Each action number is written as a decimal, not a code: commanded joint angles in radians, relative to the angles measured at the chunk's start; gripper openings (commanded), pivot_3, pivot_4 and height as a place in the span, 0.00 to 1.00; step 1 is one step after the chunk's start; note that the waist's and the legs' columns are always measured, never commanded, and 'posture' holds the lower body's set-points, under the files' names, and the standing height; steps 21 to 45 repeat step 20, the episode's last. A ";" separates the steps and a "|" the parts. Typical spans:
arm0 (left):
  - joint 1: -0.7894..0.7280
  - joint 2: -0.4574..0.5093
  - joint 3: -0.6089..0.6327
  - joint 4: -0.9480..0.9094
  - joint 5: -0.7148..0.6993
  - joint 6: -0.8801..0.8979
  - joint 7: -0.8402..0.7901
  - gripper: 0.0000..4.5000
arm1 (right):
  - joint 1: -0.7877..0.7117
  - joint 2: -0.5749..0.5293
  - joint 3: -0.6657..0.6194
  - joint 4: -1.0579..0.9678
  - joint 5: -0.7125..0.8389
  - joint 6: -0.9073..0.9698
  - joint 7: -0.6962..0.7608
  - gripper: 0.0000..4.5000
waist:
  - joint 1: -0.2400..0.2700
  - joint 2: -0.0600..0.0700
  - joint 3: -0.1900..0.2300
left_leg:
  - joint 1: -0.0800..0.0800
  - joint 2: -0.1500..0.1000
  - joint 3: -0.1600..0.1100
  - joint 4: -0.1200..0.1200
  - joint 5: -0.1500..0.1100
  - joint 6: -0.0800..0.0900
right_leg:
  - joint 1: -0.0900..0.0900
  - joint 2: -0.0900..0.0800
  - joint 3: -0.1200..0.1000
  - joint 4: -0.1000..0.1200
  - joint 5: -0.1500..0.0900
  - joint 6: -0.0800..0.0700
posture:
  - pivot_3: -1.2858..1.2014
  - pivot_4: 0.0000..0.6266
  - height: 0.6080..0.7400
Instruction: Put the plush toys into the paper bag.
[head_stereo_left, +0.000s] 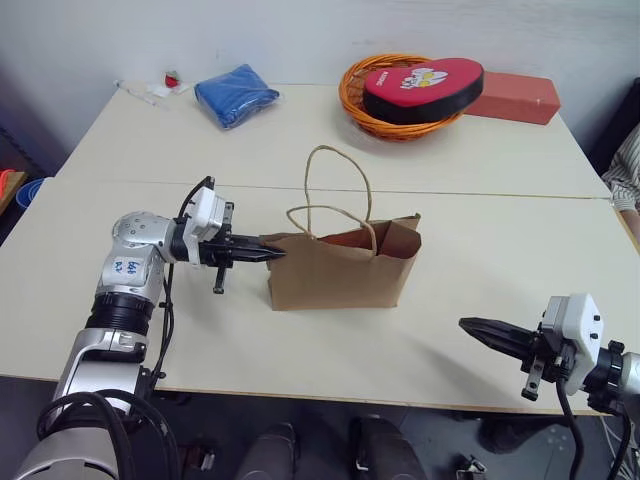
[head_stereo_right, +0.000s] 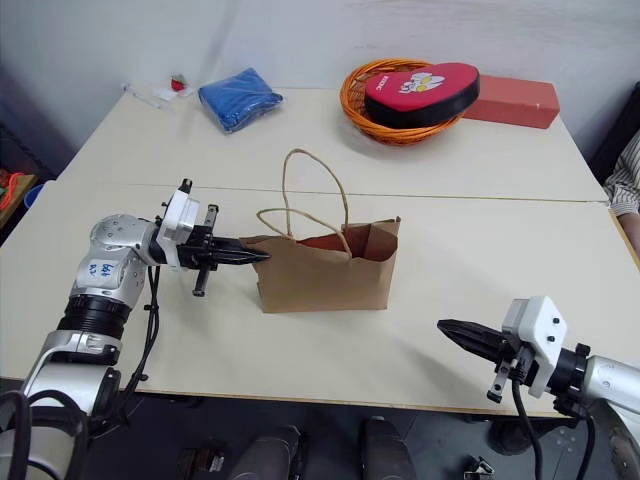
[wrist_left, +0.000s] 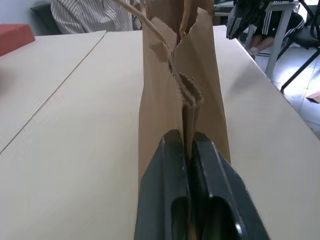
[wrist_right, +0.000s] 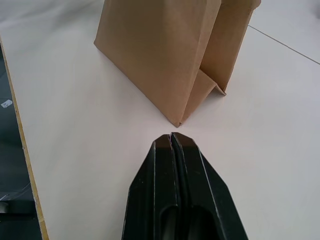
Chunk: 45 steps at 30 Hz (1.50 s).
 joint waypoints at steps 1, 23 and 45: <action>0.035 0.036 0.023 -0.080 0.009 -0.024 -0.035 0.26 | -0.009 0.009 0.004 0.014 0.003 -0.041 0.016 0.00 | -0.001 0.000 0.000 | 0.000 0.000 0.000 0.000 0.000 0.000 | 0.000 0.000 0.000 0.000 0.000 0.000 | 0.52 0.24 1.00; 0.725 0.307 0.495 -0.453 -0.001 0.069 0.281 1.00 | -0.160 -0.128 -0.055 0.262 -0.066 -0.257 0.187 0.99 | 0.006 0.002 0.001 | 0.001 0.000 0.000 -0.002 -0.001 0.001 | 0.002 -0.001 0.001 -0.003 0.000 0.000 | 0.52 0.24 1.00; 0.725 0.307 0.495 -0.453 -0.001 0.069 0.281 1.00 | -0.160 -0.128 -0.055 0.262 -0.066 -0.257 0.187 0.99 | 0.006 0.002 0.001 | 0.001 0.000 0.000 -0.002 -0.001 0.001 | 0.002 -0.001 0.001 -0.003 0.000 0.000 | 0.52 0.24 1.00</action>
